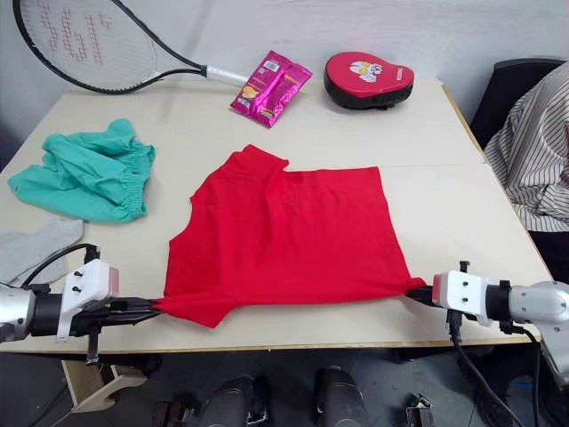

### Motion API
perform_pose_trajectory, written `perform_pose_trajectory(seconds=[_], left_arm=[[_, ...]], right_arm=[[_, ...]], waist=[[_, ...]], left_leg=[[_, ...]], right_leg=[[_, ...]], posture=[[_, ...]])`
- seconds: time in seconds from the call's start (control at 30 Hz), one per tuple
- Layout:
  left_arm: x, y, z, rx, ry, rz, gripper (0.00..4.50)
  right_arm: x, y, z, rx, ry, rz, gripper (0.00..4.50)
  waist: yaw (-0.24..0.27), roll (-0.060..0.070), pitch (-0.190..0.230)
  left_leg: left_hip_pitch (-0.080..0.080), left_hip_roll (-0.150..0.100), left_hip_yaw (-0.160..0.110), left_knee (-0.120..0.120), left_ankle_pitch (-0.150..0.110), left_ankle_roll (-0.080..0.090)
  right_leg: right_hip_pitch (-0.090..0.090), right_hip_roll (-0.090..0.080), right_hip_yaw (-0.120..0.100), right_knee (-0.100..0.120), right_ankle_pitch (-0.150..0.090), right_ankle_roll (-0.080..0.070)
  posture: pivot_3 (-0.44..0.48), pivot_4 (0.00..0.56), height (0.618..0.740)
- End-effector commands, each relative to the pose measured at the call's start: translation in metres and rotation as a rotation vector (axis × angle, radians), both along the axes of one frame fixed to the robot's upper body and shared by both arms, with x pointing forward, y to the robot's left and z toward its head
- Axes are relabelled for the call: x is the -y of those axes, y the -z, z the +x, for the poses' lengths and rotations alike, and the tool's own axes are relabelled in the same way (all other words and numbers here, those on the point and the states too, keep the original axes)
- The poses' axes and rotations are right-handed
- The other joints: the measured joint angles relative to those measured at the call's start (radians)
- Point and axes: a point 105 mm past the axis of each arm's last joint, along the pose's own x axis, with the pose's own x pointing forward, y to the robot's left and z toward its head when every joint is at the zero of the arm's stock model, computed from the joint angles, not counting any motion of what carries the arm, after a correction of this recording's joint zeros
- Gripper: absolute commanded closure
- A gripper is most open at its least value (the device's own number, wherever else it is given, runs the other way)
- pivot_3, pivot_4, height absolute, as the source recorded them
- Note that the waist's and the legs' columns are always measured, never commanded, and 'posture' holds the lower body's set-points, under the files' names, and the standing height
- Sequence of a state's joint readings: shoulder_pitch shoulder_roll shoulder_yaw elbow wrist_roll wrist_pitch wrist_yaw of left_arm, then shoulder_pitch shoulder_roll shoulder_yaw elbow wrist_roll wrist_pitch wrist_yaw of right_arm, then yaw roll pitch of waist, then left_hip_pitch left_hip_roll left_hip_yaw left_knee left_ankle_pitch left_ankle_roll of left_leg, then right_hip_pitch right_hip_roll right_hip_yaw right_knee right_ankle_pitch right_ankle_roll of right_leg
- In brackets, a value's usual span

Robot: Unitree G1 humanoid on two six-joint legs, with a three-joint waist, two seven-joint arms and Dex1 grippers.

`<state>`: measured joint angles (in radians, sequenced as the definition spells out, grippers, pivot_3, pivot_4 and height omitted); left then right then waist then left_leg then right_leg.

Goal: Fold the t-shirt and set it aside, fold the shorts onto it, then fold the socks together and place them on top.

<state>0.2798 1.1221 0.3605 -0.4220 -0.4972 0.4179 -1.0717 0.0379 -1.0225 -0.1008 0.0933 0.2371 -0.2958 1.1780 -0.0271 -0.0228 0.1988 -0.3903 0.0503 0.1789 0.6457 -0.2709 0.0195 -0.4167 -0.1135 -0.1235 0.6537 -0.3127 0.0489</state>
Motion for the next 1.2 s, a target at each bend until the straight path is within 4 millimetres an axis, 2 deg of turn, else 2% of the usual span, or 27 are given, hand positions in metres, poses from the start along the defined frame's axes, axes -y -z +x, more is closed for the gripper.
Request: perform_pose_trajectory(seconds=[0.03, 0.23, 0.4, 0.73, 1.03, 1.17, 1.2], left_arm=[[-0.005, -0.004, -0.002, -0.02, 0.009, 0.033, 4.47], [-0.006, -0.006, 0.013, 0.017, 0.006, 0.0, 4.47], [-0.006, -0.009, 0.018, -0.071, 0.019, -0.026, 4.47], [-0.004, 0.003, 0.046, -0.158, 0.098, 0.0, 4.47], [0.002, -0.003, 0.073, -0.156, 0.084, -0.078, 4.47], [0.001, -0.001, 0.072, -0.198, 0.069, -0.116, 4.47], [0.0, 0.0, 0.073, -0.192, 0.06, -0.111, 4.26]], right_arm=[[0.007, -0.012, -0.004, 0.014, 0.019, -0.011, 4.5], [0.009, -0.004, -0.023, -0.07, 0.042, 0.02, 4.5], [0.011, -0.007, -0.038, -0.194, 0.103, 0.105, 4.5], [0.012, 0.001, -0.028, -0.413, 0.219, 0.18, 4.5], [0.007, -0.001, -0.012, -0.439, 0.247, 0.257, 4.5], [0.0, -0.007, 0.0, -0.428, 0.269, 0.299, 4.5], [-0.001, -0.008, 0.0, -0.433, 0.271, 0.301, 4.32]], waist=[[-0.001, 0.0, 0.0], [0.002, 0.0, 0.0], [0.005, 0.0, 0.0], [0.003, 0.001, 0.0], [0.002, 0.001, 0.0], [0.0, 0.001, 0.0], [0.001, 0.001, 0.0]], left_leg=[[0.0, 0.0, 0.0, 0.0, 0.0, 0.0], [0.0, 0.0, -0.002, 0.0, -0.004, 0.006], [0.0, 0.0, -0.003, 0.0, -0.005, 0.007], [-0.001, 0.001, -0.004, 0.0, -0.006, 0.008], [-0.003, 0.0, -0.003, 0.003, -0.004, 0.01], [-0.002, 0.0, -0.003, 0.003, -0.003, 0.01], [-0.003, 0.0, -0.004, 0.003, -0.003, 0.009]], right_leg=[[0.0, 0.0, 0.0, 0.0, 0.0, 0.0], [0.002, 0.0, -0.002, -0.002, 0.0, 0.0], [0.003, 0.0, -0.003, -0.004, 0.0, 0.0], [0.004, 0.0, -0.005, -0.006, 0.001, 0.0], [0.004, 0.0, -0.006, -0.007, 0.001, 0.002], [0.004, 0.0, -0.006, -0.006, 0.001, 0.002], [0.004, 0.0, -0.006, -0.006, 0.001, 0.002]], posture=[[0.0, 0.15, 0.74], [0.0, 0.15, 0.74], [0.0, 0.15, 0.74], [0.0, 0.15, 0.74], [0.0, 0.15, 0.74], [0.0, 0.15, 0.74], [0.0, 0.15, 0.74]])
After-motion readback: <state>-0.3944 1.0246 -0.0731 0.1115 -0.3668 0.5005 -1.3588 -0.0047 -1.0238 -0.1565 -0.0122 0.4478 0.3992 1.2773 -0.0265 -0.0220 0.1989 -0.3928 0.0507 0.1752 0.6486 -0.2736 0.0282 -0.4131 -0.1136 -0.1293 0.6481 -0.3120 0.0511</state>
